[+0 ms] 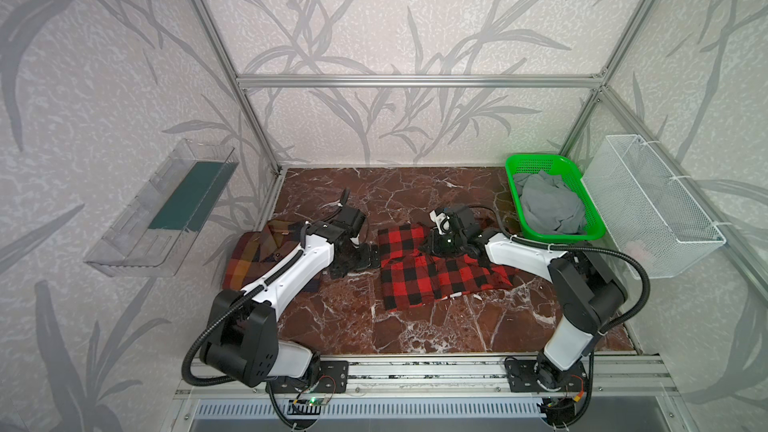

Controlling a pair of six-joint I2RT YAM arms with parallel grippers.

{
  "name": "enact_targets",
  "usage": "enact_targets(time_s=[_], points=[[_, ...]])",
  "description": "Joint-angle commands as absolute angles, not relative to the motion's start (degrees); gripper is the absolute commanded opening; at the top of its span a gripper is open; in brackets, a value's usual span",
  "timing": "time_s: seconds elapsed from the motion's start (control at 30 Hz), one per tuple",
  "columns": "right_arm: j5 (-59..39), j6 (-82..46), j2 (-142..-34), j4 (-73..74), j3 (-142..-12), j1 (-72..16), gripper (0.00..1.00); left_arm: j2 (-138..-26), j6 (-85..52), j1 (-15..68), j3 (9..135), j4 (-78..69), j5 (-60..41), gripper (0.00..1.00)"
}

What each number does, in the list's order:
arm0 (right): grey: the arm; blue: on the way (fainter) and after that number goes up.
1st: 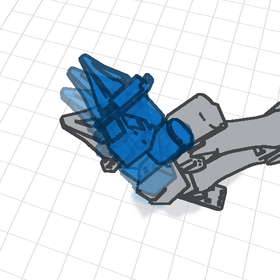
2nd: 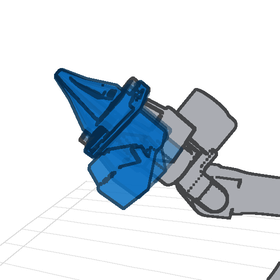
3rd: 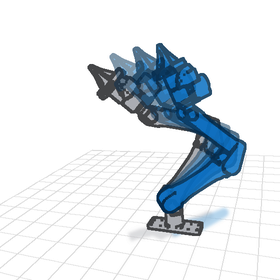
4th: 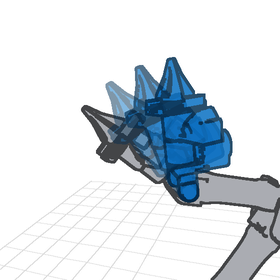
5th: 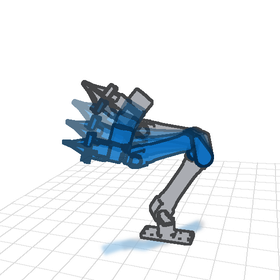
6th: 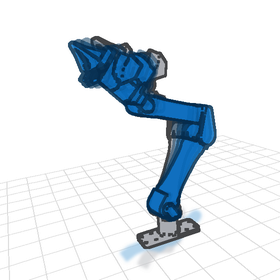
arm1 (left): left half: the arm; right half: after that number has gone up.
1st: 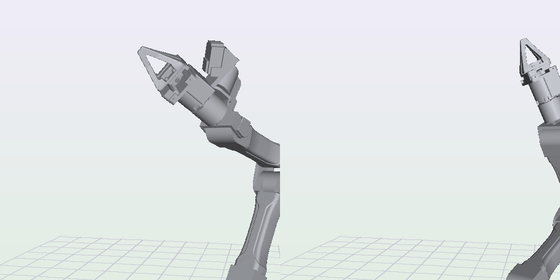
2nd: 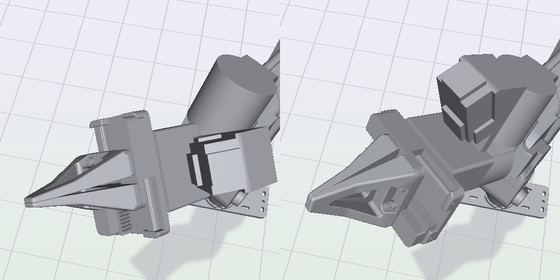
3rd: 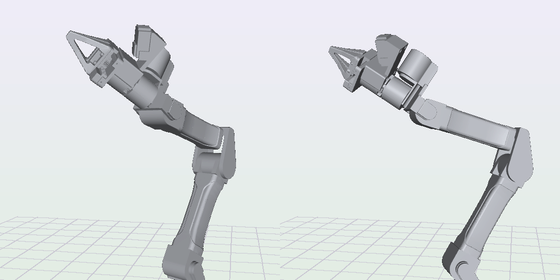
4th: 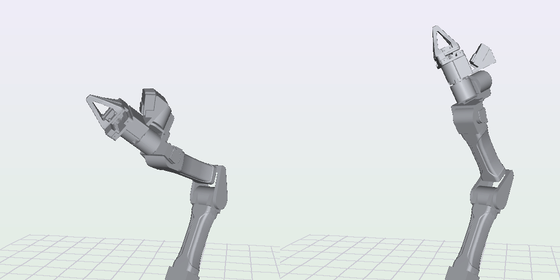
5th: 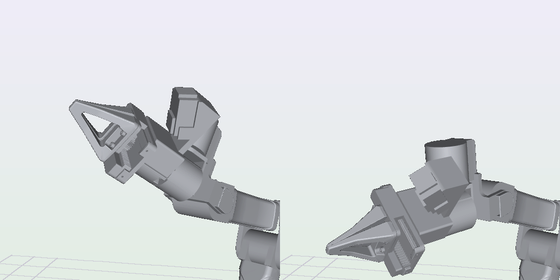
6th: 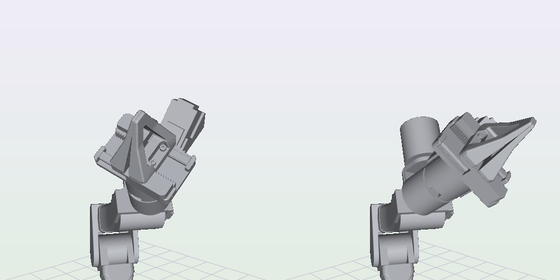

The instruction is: Fold and stack the long sleeve shirts

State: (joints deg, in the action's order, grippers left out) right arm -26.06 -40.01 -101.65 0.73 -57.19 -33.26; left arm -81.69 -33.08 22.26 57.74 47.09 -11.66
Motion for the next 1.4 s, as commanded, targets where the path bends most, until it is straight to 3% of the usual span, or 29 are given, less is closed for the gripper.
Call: enact_targets(time_s=[0.0,0.2,0.73,1.07,1.27,1.37], points=[[-27.82,-37.15,-104.03,2.37,-55.00,-31.44,0.10,-83.57,-35.53,24.37,56.64,44.79,-10.55,0.99],[-29.09,-37.00,-109.09,5.74,-52.18,-29.06,0.06,-87.03,-37.84,27.17,54.06,38.28,-10.44,0.99],[-28.30,-36.99,-109.78,7.95,-49.62,-28.61,0.03,-89.34,-42.78,28.47,43.66,11.19,-12.74,0.99],[-28.22,-36.94,-110.20,8.57,-48.96,-29.07,0.01,-95.21,-48.29,28.30,40.56,-0.63,-19.10,0.99],[-28.03,-36.94,-110.40,8.57,-48.96,-29.10,0.00,-96.72,-50.01,28.35,39.29,-4.40,-21.05,0.89],[-27.95,-37.00,-110.39,8.58,-49.04,-29.26,0.00,-97.13,-49.91,28.37,38.94,-4.41,-21.60,0.78]])
